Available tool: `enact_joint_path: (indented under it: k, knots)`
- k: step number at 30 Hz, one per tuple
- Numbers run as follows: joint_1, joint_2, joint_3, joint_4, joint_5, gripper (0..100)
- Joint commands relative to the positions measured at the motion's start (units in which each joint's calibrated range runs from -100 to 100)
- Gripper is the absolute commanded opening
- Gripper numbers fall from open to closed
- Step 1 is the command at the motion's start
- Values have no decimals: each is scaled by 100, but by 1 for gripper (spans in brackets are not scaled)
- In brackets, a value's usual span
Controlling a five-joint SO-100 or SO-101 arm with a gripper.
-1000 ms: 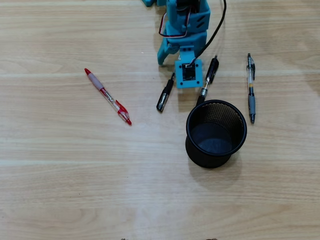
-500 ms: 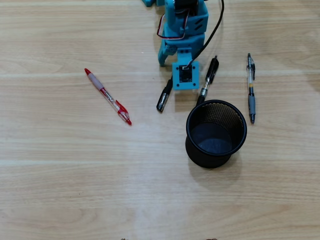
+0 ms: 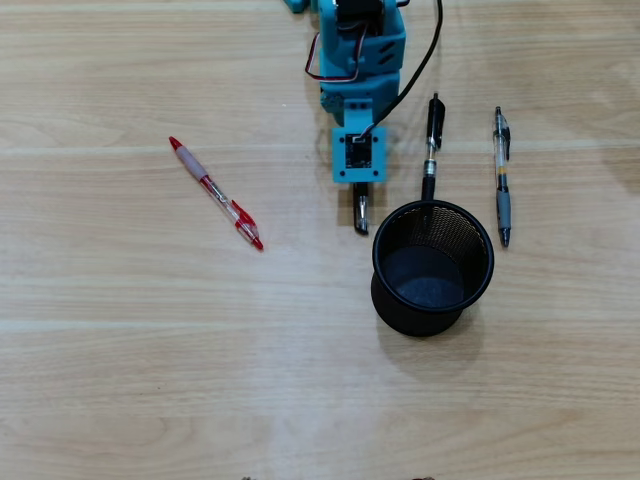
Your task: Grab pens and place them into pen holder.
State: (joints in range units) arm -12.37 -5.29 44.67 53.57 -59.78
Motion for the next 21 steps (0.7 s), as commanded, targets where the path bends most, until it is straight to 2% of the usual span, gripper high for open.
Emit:
enact_joint_path:
  k: [1, 10, 21]
  knots:
    - [205, -20, -8, -42, 97, 2]
    - [648, -1288, -994, 19, 735, 2]
    - [301, -1745, -3357, -50, 698, 2]
